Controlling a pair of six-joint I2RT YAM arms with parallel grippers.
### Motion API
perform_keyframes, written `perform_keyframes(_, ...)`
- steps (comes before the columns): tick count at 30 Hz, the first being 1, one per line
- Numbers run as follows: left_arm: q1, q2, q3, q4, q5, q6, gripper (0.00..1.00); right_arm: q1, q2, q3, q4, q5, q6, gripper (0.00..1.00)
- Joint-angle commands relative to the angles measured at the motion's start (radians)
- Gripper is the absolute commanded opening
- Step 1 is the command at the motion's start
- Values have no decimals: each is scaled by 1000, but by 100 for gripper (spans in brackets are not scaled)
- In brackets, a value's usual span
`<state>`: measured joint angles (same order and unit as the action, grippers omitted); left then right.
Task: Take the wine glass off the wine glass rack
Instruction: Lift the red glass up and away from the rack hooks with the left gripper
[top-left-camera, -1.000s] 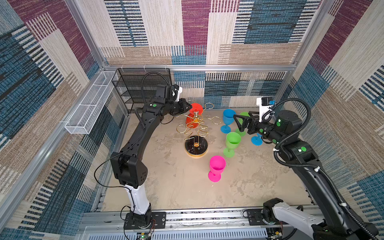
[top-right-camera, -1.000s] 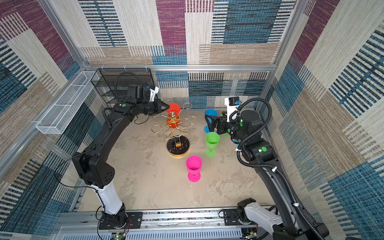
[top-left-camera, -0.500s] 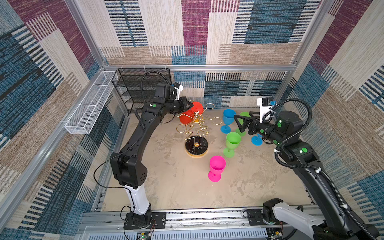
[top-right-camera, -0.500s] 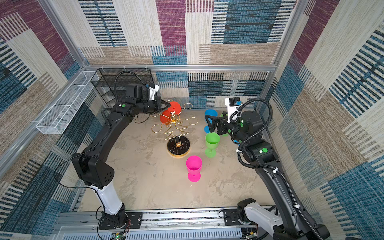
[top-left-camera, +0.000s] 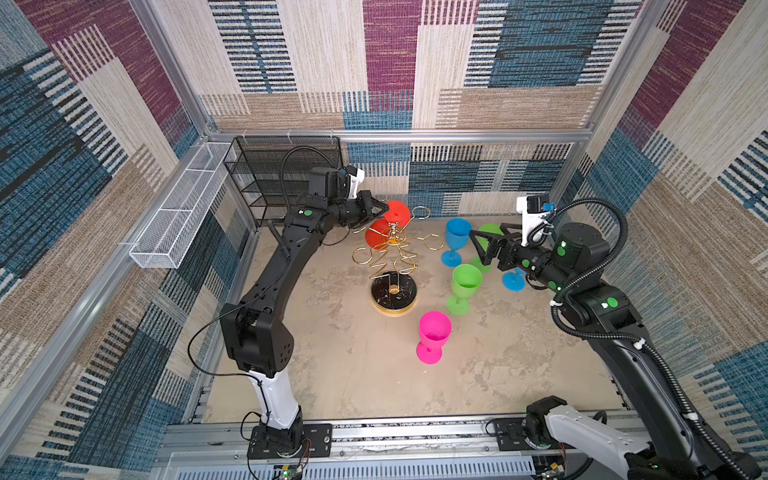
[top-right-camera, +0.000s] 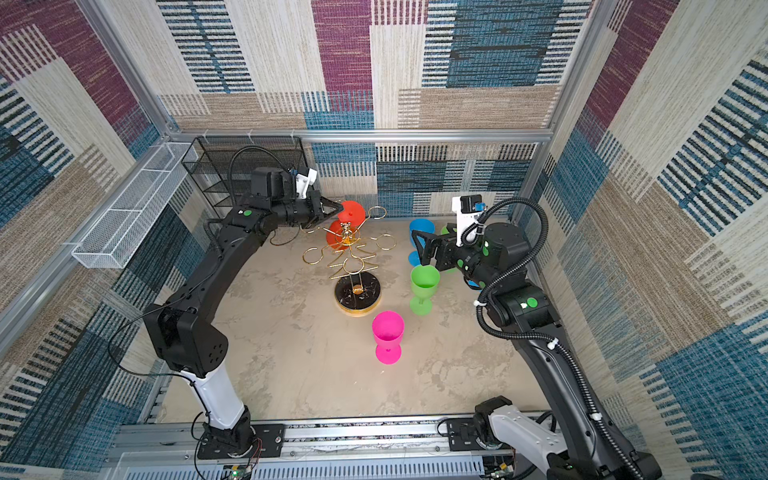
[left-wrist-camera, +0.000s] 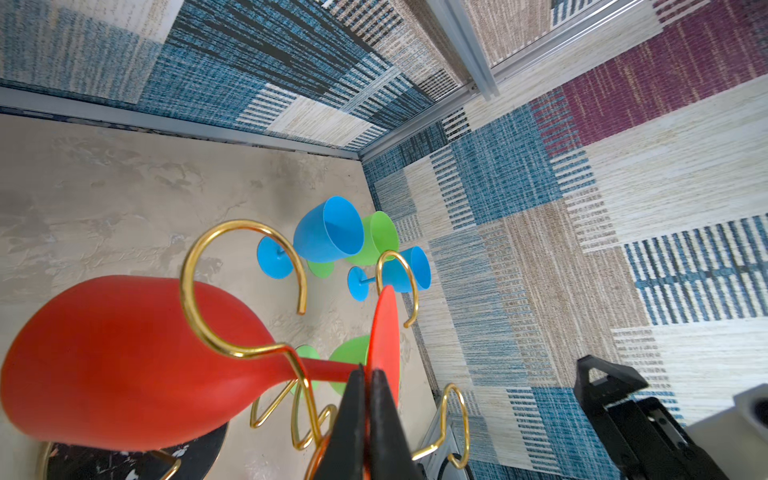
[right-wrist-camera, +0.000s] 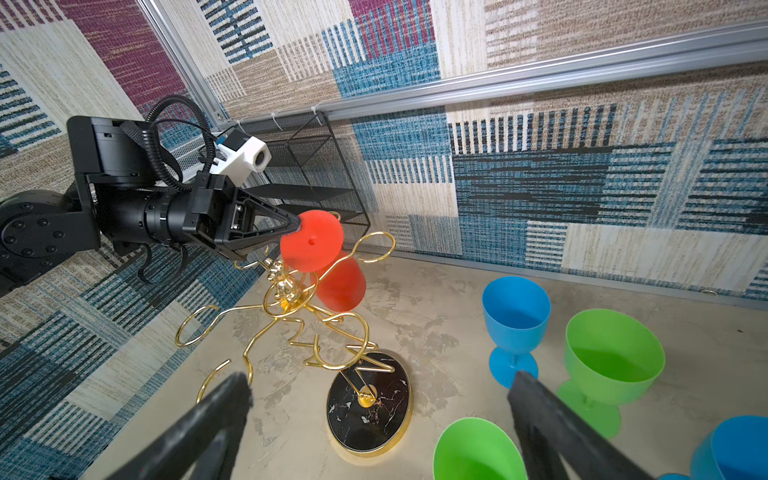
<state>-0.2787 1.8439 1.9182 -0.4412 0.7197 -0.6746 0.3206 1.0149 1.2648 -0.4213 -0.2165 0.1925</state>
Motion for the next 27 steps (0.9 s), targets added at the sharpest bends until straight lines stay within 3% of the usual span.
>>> perform_keyframes(1,4,-8,-5,77,44,-49,0,1,-5,1,15,8,-2,99)
perform_keyframes(27,16,44,-6,253,83,-190,0,0,-24,10,-7,19,-2,99)
